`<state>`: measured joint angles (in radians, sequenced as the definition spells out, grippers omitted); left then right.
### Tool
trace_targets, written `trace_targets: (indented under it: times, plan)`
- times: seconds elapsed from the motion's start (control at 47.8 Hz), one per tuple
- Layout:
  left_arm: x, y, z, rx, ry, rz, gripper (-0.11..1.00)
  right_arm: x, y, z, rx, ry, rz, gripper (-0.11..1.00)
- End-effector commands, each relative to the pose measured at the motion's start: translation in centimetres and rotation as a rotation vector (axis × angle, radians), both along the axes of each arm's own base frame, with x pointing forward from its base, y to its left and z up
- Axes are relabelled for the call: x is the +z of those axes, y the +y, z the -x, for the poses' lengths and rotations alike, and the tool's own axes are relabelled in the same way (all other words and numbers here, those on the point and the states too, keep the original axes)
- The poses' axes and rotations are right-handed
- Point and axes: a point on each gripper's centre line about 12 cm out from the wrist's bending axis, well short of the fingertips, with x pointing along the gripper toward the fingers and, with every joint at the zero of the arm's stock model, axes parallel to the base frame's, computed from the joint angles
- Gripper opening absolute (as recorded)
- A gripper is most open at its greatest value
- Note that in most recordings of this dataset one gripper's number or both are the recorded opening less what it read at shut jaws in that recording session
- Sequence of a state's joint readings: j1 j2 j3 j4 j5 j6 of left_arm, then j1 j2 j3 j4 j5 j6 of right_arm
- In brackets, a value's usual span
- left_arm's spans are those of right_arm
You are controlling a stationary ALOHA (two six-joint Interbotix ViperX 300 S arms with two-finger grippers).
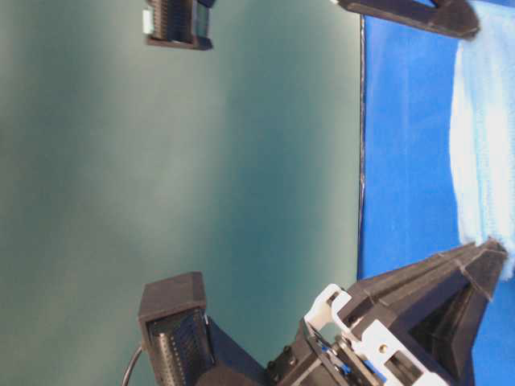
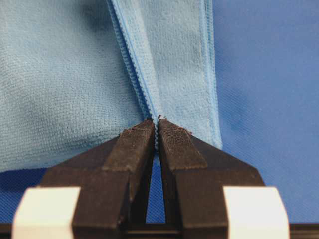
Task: Fold the light blue towel.
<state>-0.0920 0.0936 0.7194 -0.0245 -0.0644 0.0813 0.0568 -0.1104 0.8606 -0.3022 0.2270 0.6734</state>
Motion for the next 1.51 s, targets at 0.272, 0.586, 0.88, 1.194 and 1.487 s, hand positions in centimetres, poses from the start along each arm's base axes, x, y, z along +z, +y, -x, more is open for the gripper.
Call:
trace_targets:
  times: [0.272,0.586,0.88,1.194,1.487]
  plan:
    - [-0.2,-0.3,-0.3,-0.004,-0.029,0.003,0.02,0.0,0.3,-1.3,0.012,-0.044,-0.014,0.04]
    - [0.5,-0.7,-0.5,-0.017,-0.073,0.006,0.70,0.3,1.1,-1.7,0.030,-0.024,-0.004,0.64]
    - [2.8,-0.6,0.5,-0.020,-0.106,0.006,0.80,3.3,3.0,-2.1,0.079,-0.070,0.002,0.58]
    - [8.2,-0.4,3.1,-0.021,-0.189,0.017,0.79,9.2,4.2,-1.5,0.105,-0.150,0.022,0.58]
    - [13.3,0.1,7.4,-0.022,-0.348,0.032,0.78,13.9,2.8,2.0,0.136,-0.299,0.105,0.58]
